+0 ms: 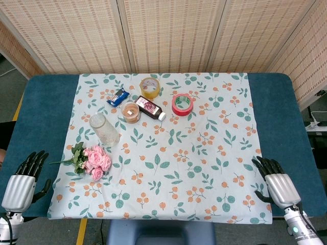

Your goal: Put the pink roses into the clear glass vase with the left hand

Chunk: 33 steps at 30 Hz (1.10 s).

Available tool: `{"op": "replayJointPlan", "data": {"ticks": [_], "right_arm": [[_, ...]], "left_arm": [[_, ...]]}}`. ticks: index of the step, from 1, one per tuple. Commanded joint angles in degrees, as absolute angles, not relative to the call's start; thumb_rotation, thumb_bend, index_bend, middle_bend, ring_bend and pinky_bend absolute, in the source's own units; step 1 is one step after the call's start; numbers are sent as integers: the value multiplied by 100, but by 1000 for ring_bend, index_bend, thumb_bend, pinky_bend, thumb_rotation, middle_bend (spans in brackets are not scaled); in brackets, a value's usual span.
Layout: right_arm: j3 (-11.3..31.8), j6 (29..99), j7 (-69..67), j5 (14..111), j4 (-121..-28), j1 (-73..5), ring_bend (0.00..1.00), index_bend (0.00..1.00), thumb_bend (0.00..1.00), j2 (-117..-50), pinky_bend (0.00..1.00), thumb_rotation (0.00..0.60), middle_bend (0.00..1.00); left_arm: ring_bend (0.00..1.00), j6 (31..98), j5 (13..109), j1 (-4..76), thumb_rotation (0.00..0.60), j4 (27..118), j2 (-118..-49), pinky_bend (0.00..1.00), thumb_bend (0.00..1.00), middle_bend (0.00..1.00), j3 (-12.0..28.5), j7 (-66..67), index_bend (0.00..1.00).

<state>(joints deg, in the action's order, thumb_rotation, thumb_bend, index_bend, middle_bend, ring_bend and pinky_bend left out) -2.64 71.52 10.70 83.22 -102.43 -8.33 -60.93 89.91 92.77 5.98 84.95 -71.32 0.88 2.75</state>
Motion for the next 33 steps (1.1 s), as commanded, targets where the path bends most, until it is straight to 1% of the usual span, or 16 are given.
{"op": "replayJointPlan", "data": {"ticks": [1,5,8,11,15,18,21,27,33], "right_arm": [[-269,7136,1067,8331,-10243,-843,0,0,183,-6094,0,600,0],[-266,7193,1012,8370,-10274,-824,0,0,183,-6069,0,600,0],[-281,7214,1002,8396,-10281,-808,0,0,183,-6063,0,600,0],[-272,7217,995,8407,-10264,-814,0,0,182,-6076,0,600,0],[-249,7288,965,8413,-10252,-791,0,0,182,-6071,0,600,0],[-230,7351,974,8406,-10257,-766,0,0,183,-6068,0,600,0],[-234,7375,999,8426,-10266,-755,0,0,182,-6074,0,600,0],[-235,7343,1039,8399,-10261,-760,0,0,183,-6091,0,600,0],[-215,7311,1083,8326,-10262,-767,0,0,183,-6104,0,600,0]], "left_arm": [[5,9004,9297,602,600,8481,-7147,204,424,30,90,281,0],[1,8900,9333,690,600,8495,-7234,137,425,16,94,105,0],[0,8492,9331,926,600,8527,-7256,97,408,0,68,-462,0],[0,7844,9124,1249,598,8339,-7316,71,407,0,128,-487,0],[0,6839,8798,1694,575,8217,-7363,56,394,0,138,-559,0],[0,6299,8598,1951,574,8110,-7437,55,389,0,155,-484,0],[0,5896,8441,2160,573,7977,-7542,54,390,0,173,-407,0],[0,5366,8062,2465,573,7535,-7809,54,389,0,318,-500,0],[0,5330,8109,2643,597,7258,-8037,55,383,0,357,-618,0]]}}
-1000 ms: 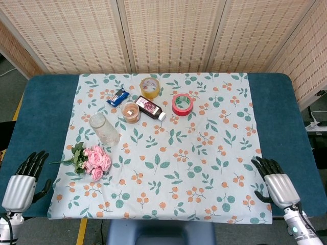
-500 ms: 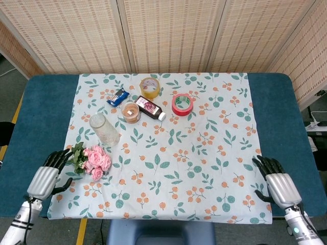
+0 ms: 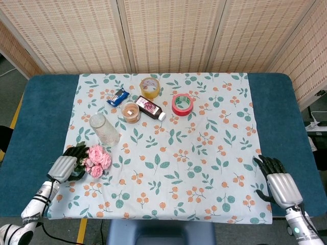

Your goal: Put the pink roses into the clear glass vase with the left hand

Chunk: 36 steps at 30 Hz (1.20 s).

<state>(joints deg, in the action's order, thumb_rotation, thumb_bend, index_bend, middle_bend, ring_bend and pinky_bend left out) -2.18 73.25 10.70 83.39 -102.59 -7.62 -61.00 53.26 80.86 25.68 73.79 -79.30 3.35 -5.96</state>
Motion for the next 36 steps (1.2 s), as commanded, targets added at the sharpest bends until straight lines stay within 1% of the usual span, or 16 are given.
{"op": "replayJointPlan", "data": {"ticks": [1,5,6,8,10,12,17,20,21,23,26,29,30,33,34,36], "right_arm": [[-216,7308,1086,8324,-10265,-768,0,0,183,-6103,0,600,0],[-216,7312,1078,8321,-10281,-763,0,0,182,-6091,0,600,0],[-218,7313,1076,8322,-10281,-761,0,0,182,-6086,0,600,0],[-222,7314,1057,8334,-10287,-759,0,0,182,-6075,0,600,0],[-221,7322,1048,8340,-10286,-756,0,0,182,-6071,0,600,0],[-225,7325,1037,8352,-10287,-754,0,0,183,-6067,0,600,0],[-241,7330,1022,8390,-10298,-750,0,0,182,-6057,0,600,0],[-244,7361,1000,8415,-10309,-735,0,0,183,-6041,0,600,0],[-248,7375,981,8432,-10315,-728,0,0,182,-6032,0,600,0],[-245,7400,957,8444,-10311,-718,0,0,182,-6020,0,600,0],[-234,7405,931,8431,-10302,-714,0,0,183,-6012,0,600,0],[-232,7402,930,8426,-10299,-716,0,0,183,-6013,0,600,0],[-231,7387,929,8417,-10297,-720,0,0,183,-6017,0,600,0],[-251,7305,940,8427,-10302,-754,0,0,183,-6027,0,600,0],[-246,7297,935,8439,-10310,-765,0,0,183,-6031,0,600,0],[-242,7290,938,8429,-10311,-769,0,0,183,-6035,0,600,0]], "left_arm": [[0,5306,8092,2669,598,7211,-8074,55,382,0,363,-614,0],[0,5162,7931,2762,600,7002,-8227,56,381,1,389,-463,5],[1,5166,7891,2776,600,6939,-8280,59,381,23,401,-389,36],[43,5290,7861,2766,600,6869,-8378,72,382,133,428,-263,150],[162,5470,7892,2732,600,6850,-8458,100,384,336,446,-250,329],[250,5636,7939,2700,600,6817,-8527,122,386,471,448,-262,445],[359,5852,7943,2651,600,6742,-8643,147,420,640,466,-277,597],[443,6500,8092,2497,600,6698,-8763,180,454,740,587,-587,677],[476,6885,8223,2394,600,6687,-8800,194,464,777,628,-872,701],[509,7400,8372,2220,600,6752,-8773,207,471,809,680,-1425,722],[502,8231,8532,1923,600,7034,-8620,210,470,806,833,-2499,722],[497,8343,8569,1879,600,7078,-8578,210,470,806,843,-2680,722],[496,8534,8584,1823,600,7185,-8531,210,470,806,918,-2963,722],[490,9097,8585,1656,600,7802,-8140,210,469,806,1269,-4261,722],[486,9283,8471,1645,600,8214,-7970,209,469,805,1575,-4902,721],[482,9179,8267,1692,600,8646,-7665,207,468,806,1874,-5396,722]]}}
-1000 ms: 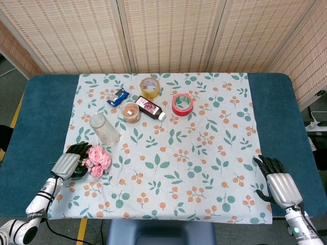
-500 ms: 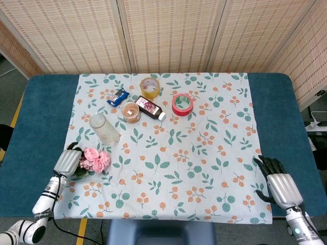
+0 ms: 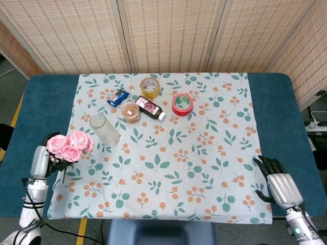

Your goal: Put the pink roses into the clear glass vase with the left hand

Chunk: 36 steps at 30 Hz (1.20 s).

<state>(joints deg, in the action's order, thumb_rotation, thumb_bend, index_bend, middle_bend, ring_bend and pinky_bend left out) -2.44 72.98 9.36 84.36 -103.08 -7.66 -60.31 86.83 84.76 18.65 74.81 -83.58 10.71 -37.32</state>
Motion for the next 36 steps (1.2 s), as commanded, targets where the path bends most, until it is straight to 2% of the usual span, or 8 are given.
{"op": "replayJointPlan", "data": {"ticks": [1,7,11,14,18,25,31,36], "right_arm": [[-243,7282,939,8427,-10311,-772,0,0,183,-6037,0,600,0],[-246,7247,916,8412,-10324,-785,0,0,183,-6028,0,600,0],[-239,7258,877,8398,-10331,-778,0,0,183,-6005,0,600,0],[-224,7288,830,8386,-10328,-767,0,0,182,-5979,0,600,0],[-202,7295,766,8355,-10320,-765,0,0,183,-5952,0,600,0],[-175,7249,738,8283,-10294,-785,0,0,182,-5943,0,600,0],[-154,7318,722,8262,-10290,-753,0,0,183,-5927,0,600,0],[-174,7141,760,8228,-10263,-826,0,0,182,-5972,0,600,0]], "left_arm": [[482,9115,8167,1742,600,8775,-7598,207,469,807,2007,-5530,722],[481,8196,7321,2292,600,9252,-7223,207,469,808,2883,-6126,723],[482,7923,6817,2838,600,8924,-7366,206,467,813,3467,-5785,728],[476,8137,6695,3368,600,8231,-7754,206,467,798,3748,-4990,716],[463,8388,6930,3947,600,7144,-8322,196,467,780,3717,-4400,704],[447,8467,7105,4451,600,5827,-8997,193,466,756,3525,-4155,690],[447,8225,6926,4724,600,5458,-9263,187,469,756,3610,-4366,689],[447,8351,6961,4803,600,5556,-9496,184,466,757,3504,-4227,690]]}}
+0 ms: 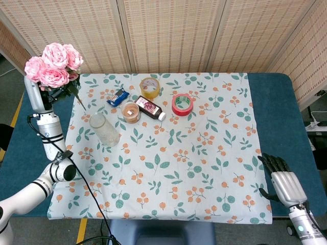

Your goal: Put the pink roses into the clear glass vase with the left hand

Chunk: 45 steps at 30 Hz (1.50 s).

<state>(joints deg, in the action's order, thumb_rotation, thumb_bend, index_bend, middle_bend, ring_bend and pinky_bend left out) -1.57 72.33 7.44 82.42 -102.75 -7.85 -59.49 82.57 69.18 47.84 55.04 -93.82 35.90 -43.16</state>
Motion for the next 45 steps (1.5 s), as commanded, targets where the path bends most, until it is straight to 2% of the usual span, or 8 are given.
{"op": "replayJointPlan", "data": {"ticks": [1,20,24,26,28,30,34,45], "right_arm": [[-184,7090,765,8222,-10258,-845,0,0,183,-5979,0,600,0],[-247,7172,694,8366,-10287,-807,0,0,183,-5917,0,600,0],[-237,7168,710,8340,-10289,-809,0,0,183,-5931,0,600,0],[-239,7151,728,8334,-10295,-817,0,0,183,-5938,0,600,0],[-247,7146,740,8348,-10304,-818,0,0,183,-5943,0,600,0],[-255,7157,742,8369,-10304,-814,0,0,183,-5938,0,600,0],[-265,7194,707,8422,-10293,-801,0,0,183,-5912,0,600,0],[-266,7221,617,8491,-10246,-800,0,0,185,-5921,0,600,0]], "left_arm": [[447,8382,6993,4824,600,5560,-9540,184,465,756,3472,-4187,689],[431,8428,7266,4847,600,5031,-10110,167,459,719,2957,-4142,661],[344,8324,7318,4773,600,4907,-10233,159,451,598,2774,-4277,526],[233,8222,7341,4752,600,4881,-10281,139,442,477,2678,-4314,360],[79,8084,7351,4731,600,4886,-10314,113,435,295,2588,-4347,121],[5,7980,7371,4719,600,4896,-10327,82,418,141,2522,-4372,7],[0,7826,7383,4694,600,4875,-10331,38,384,1,2447,-4392,0],[0,7873,7566,4120,600,5510,-10005,30,359,0,2008,-4347,0]]}}
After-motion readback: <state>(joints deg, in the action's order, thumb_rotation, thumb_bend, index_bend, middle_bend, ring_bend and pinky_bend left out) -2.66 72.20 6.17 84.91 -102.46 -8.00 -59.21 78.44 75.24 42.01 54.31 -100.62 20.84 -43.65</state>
